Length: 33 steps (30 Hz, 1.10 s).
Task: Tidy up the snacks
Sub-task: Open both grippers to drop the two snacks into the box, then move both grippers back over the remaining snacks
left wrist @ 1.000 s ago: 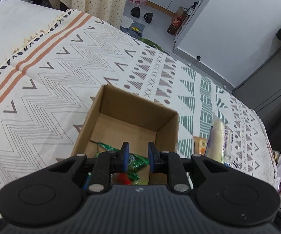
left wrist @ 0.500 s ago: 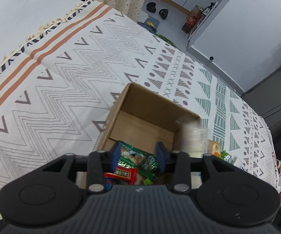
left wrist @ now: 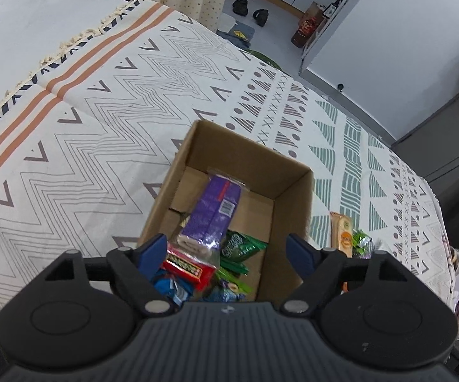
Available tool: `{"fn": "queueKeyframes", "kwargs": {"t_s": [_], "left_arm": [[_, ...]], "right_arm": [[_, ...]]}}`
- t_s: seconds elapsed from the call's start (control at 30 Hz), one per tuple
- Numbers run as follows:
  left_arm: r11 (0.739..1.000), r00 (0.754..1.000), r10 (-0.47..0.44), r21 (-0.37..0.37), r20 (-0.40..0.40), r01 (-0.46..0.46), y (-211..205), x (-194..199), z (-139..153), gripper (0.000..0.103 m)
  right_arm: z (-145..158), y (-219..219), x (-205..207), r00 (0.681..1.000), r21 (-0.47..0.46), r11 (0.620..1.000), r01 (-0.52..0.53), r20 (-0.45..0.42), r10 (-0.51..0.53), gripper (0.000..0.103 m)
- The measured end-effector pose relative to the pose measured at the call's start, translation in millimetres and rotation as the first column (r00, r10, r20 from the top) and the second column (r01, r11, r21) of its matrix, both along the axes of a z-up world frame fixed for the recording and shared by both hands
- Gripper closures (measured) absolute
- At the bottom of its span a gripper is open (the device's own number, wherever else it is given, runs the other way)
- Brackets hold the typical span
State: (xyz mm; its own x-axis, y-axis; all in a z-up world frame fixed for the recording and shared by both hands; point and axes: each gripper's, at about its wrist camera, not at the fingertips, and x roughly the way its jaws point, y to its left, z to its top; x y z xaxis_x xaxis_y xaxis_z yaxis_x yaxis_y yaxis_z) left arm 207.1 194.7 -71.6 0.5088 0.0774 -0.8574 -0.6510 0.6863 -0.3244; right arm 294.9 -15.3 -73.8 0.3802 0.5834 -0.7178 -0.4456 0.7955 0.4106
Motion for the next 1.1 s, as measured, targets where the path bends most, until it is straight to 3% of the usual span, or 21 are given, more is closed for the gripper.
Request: {"fn": "queueKeyframes", "kwargs": {"t_s": [1.1], "left_arm": [[0.988,0.985,-0.155,0.029,0.078,0.153,-129.5,-19.1,33.0,0.018]], "right_arm": [[14.1,-162.9,-38.3,0.974,0.040,0.975,0.220,0.054,-0.221,0.013]]}}
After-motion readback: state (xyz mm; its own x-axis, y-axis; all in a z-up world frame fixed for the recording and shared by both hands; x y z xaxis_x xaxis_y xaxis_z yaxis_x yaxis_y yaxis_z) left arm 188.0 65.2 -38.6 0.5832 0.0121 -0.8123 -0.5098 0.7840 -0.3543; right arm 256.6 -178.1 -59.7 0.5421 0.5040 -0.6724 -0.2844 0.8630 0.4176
